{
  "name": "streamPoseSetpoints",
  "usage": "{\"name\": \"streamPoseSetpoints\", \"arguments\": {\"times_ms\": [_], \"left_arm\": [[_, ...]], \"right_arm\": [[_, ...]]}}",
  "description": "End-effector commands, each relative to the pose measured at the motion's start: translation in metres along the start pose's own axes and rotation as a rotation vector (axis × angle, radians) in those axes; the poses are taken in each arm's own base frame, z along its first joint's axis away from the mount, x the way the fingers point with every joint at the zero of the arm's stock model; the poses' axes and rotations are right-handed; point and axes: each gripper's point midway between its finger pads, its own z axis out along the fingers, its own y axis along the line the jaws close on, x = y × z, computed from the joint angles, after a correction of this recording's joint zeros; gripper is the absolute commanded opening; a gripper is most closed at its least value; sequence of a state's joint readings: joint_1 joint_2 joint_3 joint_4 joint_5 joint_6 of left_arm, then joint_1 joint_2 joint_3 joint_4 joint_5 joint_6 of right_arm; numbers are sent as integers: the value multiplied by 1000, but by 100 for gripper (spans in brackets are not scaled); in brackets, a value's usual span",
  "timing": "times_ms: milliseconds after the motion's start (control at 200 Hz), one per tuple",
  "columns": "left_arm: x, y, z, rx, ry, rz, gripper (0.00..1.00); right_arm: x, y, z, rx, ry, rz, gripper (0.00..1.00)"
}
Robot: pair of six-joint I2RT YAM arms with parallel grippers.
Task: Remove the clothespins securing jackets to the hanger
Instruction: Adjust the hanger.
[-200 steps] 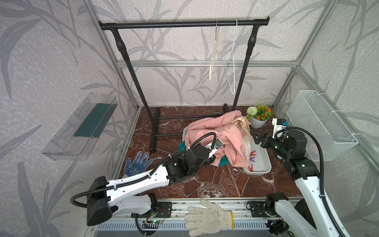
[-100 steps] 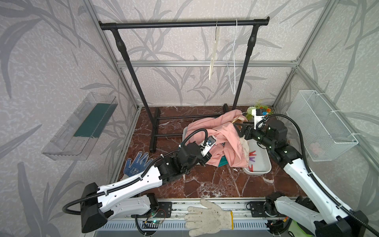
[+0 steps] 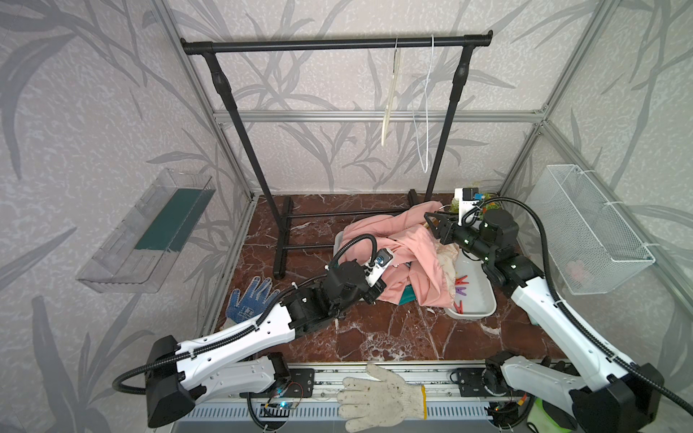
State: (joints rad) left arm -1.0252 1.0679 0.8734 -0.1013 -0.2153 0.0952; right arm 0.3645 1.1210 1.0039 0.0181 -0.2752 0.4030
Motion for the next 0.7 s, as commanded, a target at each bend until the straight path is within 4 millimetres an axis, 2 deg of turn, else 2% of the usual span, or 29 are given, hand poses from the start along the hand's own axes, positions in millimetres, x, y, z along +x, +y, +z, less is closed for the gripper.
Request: {"name": "streamPoseSetpoints", "arguments": {"times_ms": [0, 150, 320, 540, 630, 700], "left_arm": [[-21, 11, -10, -32, -90, -67, 0], [-24, 15, -12, -38, -116, -98, 0], [-20, 17, -14, -27, -121, -118, 0], [-16, 24, -23, -33, -146, -165, 0], [-15, 26, -27, -31, -146, -164, 11], [-16, 27, -31, -28, -148, -164, 28]], "right_arm": [[-10, 12, 5, -41, -15, 4, 40], [-4, 18, 12, -55, 13, 3, 39], [-6, 14, 12, -26, 9, -1, 24], [-14, 19, 15, -35, 22, -16, 6], [-13, 23, 18, -35, 34, -27, 1], [-13, 28, 21, -35, 44, -44, 0]]}}
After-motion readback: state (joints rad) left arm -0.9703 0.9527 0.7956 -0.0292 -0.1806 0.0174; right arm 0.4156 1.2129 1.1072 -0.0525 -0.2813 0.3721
